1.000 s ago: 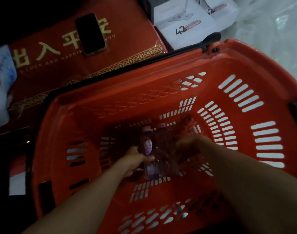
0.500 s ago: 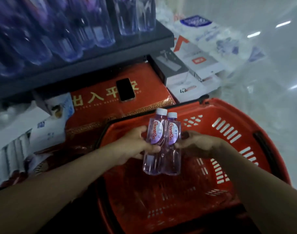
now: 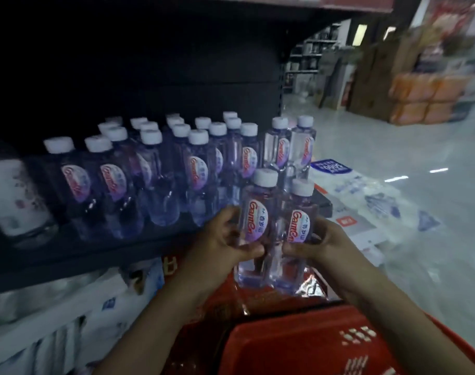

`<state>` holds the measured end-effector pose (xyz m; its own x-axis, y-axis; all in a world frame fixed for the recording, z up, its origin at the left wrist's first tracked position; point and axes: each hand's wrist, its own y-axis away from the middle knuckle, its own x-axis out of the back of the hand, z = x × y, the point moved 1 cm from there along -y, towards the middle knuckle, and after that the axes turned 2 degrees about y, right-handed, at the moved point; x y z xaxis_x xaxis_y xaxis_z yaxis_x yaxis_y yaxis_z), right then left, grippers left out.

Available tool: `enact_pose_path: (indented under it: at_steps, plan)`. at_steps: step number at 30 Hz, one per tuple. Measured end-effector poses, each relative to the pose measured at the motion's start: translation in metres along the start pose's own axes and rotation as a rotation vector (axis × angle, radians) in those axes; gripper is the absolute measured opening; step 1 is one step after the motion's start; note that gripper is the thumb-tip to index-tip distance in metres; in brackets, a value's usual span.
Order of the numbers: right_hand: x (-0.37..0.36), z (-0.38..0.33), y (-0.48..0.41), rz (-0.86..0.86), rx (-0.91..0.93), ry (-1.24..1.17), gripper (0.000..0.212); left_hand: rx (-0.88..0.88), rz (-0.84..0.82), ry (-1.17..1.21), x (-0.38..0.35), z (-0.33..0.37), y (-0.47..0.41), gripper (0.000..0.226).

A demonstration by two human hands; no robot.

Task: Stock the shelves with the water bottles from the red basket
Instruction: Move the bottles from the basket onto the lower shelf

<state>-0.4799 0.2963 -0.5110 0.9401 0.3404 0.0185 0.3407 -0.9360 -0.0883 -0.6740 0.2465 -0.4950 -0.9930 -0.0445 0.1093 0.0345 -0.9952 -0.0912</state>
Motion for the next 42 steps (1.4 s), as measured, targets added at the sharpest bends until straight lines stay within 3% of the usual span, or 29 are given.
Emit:
enact_pose_path:
  at_steps: [5, 11, 22, 34, 38, 42]
  plan:
    - [-0.044, -0.026, -0.043, 0.012, 0.129, 0.003, 0.051, -0.127, 0.318, -0.093, 0.035, 0.006, -0.017, 0.052]
    - [-0.070, -0.033, -0.076, 0.014, 0.234, 0.071, 0.052, -0.169, 0.518, -0.090, 0.051, 0.007, -0.023, 0.045]
    - [-0.077, -0.018, -0.108, 0.050, 0.264, 0.047, 0.054, -0.203, 0.545, -0.128, 0.052, 0.003, -0.042, 0.051]
    - [-0.079, -0.013, -0.110, 0.245, 0.358, 0.413, 0.069, -0.188, 0.574, -0.198, 0.052, -0.010, -0.063, 0.063]
    - [-0.081, -0.009, -0.107, 0.269, 0.340, 0.495, 0.080, -0.167, 0.598, -0.280, 0.048, -0.014, -0.060, 0.080]
    - [-0.082, 0.002, -0.102, 0.267, 0.308, 0.516, 0.085, -0.116, 0.509, -0.314, 0.045, -0.016, -0.055, 0.097]
